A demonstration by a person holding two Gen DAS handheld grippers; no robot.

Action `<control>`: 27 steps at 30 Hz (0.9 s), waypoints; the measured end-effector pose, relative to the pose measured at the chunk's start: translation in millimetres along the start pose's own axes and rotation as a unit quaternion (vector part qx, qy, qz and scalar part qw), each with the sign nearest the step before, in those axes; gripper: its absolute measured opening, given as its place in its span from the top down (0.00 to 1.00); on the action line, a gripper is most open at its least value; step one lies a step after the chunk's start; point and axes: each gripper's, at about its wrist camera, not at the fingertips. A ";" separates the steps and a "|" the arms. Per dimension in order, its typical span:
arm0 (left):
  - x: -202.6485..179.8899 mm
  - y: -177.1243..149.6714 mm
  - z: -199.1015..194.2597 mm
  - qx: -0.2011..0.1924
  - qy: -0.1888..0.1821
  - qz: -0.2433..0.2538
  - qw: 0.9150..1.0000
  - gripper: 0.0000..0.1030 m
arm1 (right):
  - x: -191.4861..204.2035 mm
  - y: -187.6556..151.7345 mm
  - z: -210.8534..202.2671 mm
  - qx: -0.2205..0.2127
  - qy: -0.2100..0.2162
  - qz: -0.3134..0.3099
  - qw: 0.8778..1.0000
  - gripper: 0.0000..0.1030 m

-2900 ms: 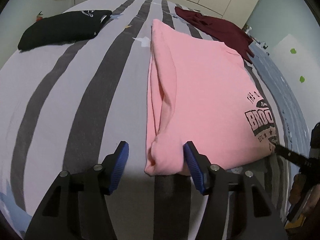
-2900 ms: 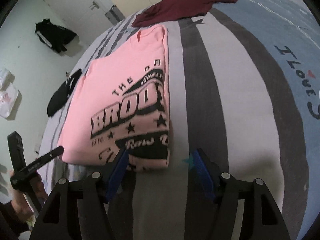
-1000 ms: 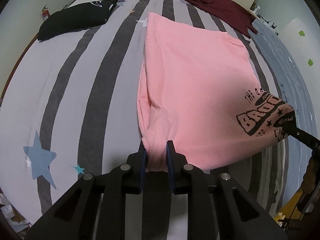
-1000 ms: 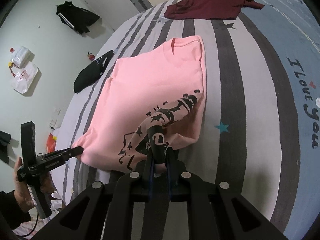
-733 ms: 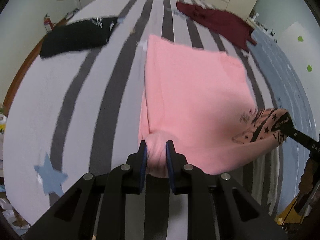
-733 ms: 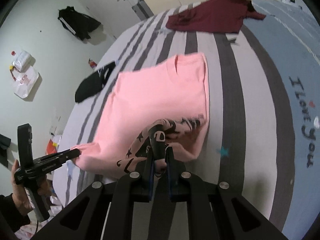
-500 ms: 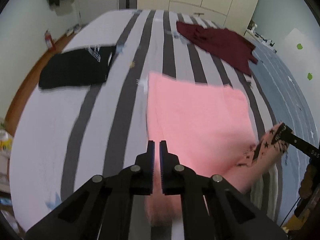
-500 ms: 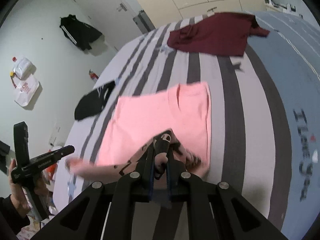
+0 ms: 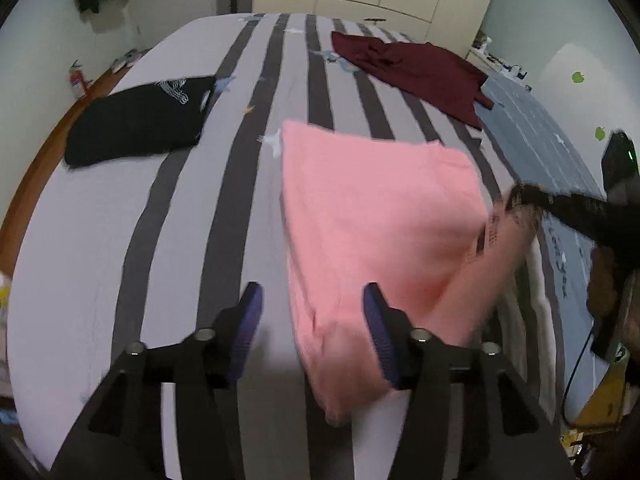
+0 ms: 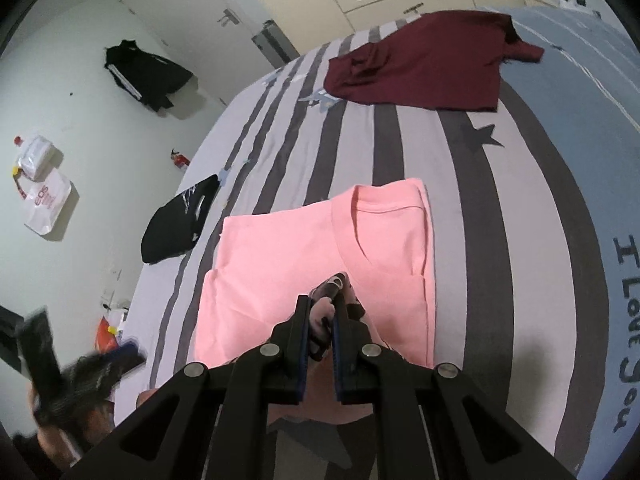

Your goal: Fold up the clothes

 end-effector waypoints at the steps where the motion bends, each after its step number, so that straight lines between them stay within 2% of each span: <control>1: 1.2 -8.8 -1.1 0.005 -0.003 -0.011 1.000 0.48 | -0.1 0.4 0.3 0.000 0.000 0.001 1.000 0.92; 5: -3.0 -24.2 5.7 0.010 -0.018 -0.017 1.000 0.50 | -0.1 0.5 0.7 0.000 -0.002 0.004 1.000 0.92; 6: -4.5 -26.0 6.9 0.010 -0.022 -0.018 1.000 0.63 | 0.0 0.1 0.6 0.000 -0.003 0.005 1.000 0.92; 8: -7.8 -26.8 7.8 0.009 -0.032 -0.022 0.999 0.68 | 0.2 -0.7 0.3 0.000 -0.004 0.006 1.000 0.92; 13: -5.1 -36.5 -8.6 0.001 -0.038 -0.064 0.997 0.66 | 0.7 -2.7 -0.5 -0.001 -0.007 0.010 1.000 0.92; 14: -5.5 -39.3 -8.5 0.004 -0.039 -0.065 0.997 0.63 | 1.2 -3.0 -0.7 -0.001 -0.007 0.010 1.000 0.92; 19: -6.6 -48.6 3.1 0.022 -0.057 -0.069 0.996 0.63 | 1.8 -4.8 -0.6 -0.002 -0.007 0.012 1.000 0.92; 21: -6.1 -52.3 8.4 0.026 -0.071 -0.079 0.994 0.78 | 1.7 -5.1 -0.2 -0.002 -0.007 0.014 1.000 0.92; 25: -7.7 -50.1 13.4 0.029 -0.065 -0.077 0.994 0.86 | 5.9 -3.2 -0.7 -0.004 -0.006 0.007 1.000 0.92; 27: -7.5 -36.4 8.5 0.013 -0.058 -0.068 0.996 0.88 | 8.0 0.2 -1.8 -0.008 -0.008 0.006 1.000 0.92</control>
Point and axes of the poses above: each gripper's, at about its wrist camera, not at the fingertips, and z roughly the way its jaws point, x to its left, y to its top, and after that the axes turned 13 degrees about -y, right-handed
